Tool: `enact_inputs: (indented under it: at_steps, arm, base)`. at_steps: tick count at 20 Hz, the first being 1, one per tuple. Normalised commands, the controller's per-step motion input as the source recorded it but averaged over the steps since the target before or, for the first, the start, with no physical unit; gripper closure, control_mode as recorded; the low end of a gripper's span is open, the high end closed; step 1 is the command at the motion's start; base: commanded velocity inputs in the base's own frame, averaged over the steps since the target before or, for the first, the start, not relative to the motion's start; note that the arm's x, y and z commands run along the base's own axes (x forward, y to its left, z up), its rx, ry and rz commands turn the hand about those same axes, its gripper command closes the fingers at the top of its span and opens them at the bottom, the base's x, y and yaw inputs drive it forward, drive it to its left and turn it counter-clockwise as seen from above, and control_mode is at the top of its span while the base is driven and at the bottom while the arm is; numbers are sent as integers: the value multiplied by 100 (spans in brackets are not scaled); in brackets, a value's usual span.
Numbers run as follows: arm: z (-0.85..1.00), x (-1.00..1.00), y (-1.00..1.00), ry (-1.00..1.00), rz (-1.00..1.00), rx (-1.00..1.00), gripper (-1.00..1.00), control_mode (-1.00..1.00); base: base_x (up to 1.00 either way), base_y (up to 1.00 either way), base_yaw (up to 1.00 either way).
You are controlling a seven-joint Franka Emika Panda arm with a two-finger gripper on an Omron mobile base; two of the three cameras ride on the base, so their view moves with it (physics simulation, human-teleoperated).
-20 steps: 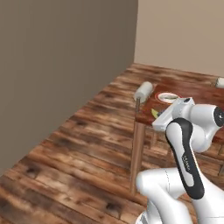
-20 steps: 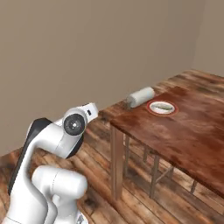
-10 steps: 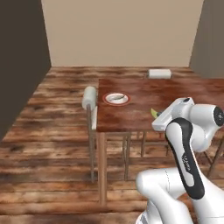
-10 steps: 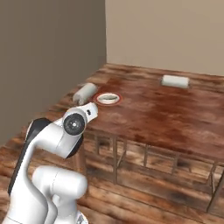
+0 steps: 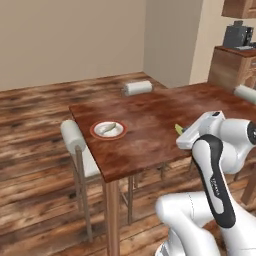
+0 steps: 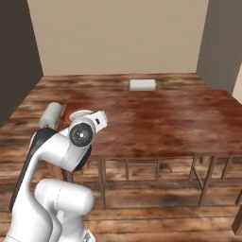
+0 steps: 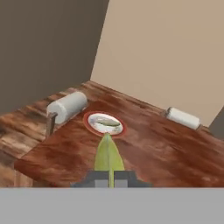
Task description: Take the lemon wedge from the fridge and place it on the plate with fish on the dining counter.
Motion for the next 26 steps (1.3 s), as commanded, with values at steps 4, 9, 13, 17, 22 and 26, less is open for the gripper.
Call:
enact_inputs:
  at_steps: [4, 9, 13, 17, 22, 26]
  arm:
    - [0, 0, 0, 0, 0, 0, 100, 100]
    - [0, 0, 0, 0, 0, 0, 100, 100]
    - [0, 9, 0, 0, 2, 0, 100, -100]
    - [0, 44, 3, 12, 18, -3, 100, -100]
    - [2, 74, 29, 30, 18, -13, 100, -100]
    - [0, 72, 31, 34, 24, -19, 100, -100]
  base:
    - [92, 57, -31]
    - [73, 26, -16]
    - [26, 0, 0]
    - [0, 0, 0]
    - [0, 0, 0]
    - [0, 0, 0]
